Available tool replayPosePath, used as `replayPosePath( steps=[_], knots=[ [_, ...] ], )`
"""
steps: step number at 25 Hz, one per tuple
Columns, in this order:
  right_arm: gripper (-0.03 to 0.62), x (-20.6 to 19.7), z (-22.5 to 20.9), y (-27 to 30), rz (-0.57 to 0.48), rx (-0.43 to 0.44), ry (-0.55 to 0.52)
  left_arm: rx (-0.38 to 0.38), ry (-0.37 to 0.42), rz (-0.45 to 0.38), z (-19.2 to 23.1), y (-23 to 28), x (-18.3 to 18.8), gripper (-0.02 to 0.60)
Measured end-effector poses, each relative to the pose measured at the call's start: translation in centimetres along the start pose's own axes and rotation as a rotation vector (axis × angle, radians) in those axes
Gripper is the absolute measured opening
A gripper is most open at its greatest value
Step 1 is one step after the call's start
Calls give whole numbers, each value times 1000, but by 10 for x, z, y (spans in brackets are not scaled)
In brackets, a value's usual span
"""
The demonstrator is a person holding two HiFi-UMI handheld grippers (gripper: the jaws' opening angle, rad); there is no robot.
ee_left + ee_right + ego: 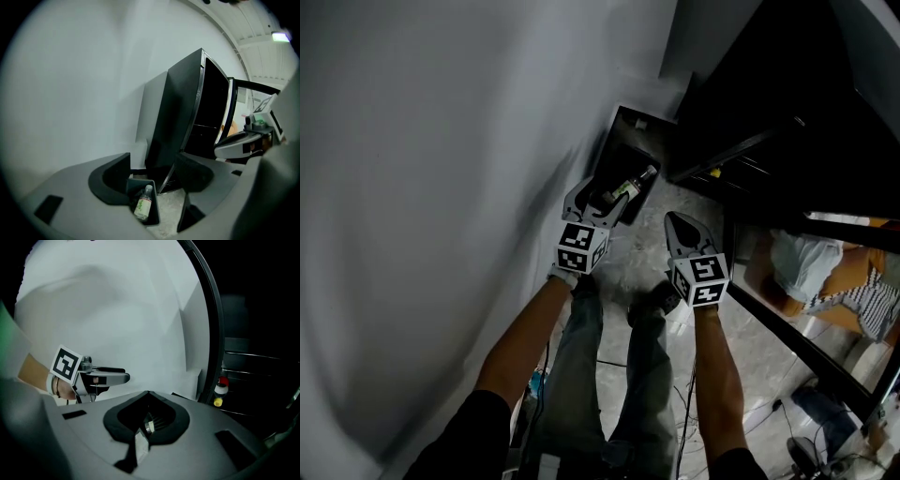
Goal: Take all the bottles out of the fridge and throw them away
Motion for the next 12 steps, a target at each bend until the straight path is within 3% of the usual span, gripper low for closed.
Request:
replayPosePath(
  steps=[5, 9, 12],
  knots=[
    [8, 8, 2, -27, -3, -15, 25, 12, -4, 8, -18, -25, 11, 180],
    [8, 35, -2, -67, -26, -40, 57, 26, 5, -7, -48, -52, 44, 58],
    [8, 63, -4, -101, -50, -62, 75, 16, 13, -5, -75, -73, 74, 11]
  ],
)
Point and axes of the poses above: the fingertips, and each gripper's own axes: y forward along the fingers, z to its left, x out of its top, the point moved 8 cm from there along -y, backward along the fingers, and after that the axes turned 11 degrees about -y, right-handed, at the moved point
